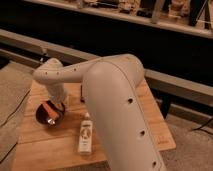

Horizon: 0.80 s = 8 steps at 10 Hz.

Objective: Drag the ceramic bowl in a circle

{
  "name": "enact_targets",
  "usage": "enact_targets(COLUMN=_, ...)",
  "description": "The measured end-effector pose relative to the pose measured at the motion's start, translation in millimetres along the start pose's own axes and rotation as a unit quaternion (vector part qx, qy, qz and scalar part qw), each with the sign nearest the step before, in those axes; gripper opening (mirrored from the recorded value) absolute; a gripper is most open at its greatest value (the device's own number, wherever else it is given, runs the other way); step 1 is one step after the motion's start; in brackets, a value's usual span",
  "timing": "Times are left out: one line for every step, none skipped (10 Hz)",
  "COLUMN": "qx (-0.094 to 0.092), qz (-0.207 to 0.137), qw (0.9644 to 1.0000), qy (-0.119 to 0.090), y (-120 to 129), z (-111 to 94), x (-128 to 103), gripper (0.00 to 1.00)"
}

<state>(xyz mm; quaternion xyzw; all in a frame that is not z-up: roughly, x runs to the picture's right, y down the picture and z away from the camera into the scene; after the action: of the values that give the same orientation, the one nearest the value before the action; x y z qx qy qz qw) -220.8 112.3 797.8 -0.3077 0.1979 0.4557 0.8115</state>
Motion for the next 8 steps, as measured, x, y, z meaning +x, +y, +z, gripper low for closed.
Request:
enact_targets(qx=0.015, qz=-0.008, qw=0.9998, qy=0.012, y=-10.1, z=-0.6, x=13.0, gripper=0.00)
enact_targets(qx=0.023, qz=-0.012, qw=0.9995, qy=0.019, y=-16.8, z=-2.3, x=22.5, gripper=0.00)
enact_targets(qx=0.027, qz=-0.017, qw=0.9991, qy=0.026, y=-18.9, z=-5.3, x=34.4, gripper=0.00)
enact_targets(qx=0.025, qz=-0.021, qw=0.9990, qy=0.029, y=-16.3, z=-8.1, x=41.9, gripper=0.00)
enact_targets(qx=0.019, qz=-0.025, qw=0.9990, qy=0.032, y=-10.4, z=-11.5, x=48.8, gripper=0.00)
enact_targets(qx=0.013, qz=-0.029, qw=0.9989, qy=0.034, y=-2.7, z=-13.4, x=52.9, gripper=0.00)
enact_targets(qx=0.006, qz=-0.037, qw=0.9986, qy=0.038, y=7.8, z=-14.4, x=57.4, gripper=0.00)
enact_targets(qx=-0.001, qz=-0.046, qw=0.9981, qy=0.041, y=20.2, z=-12.7, x=60.3, gripper=0.00)
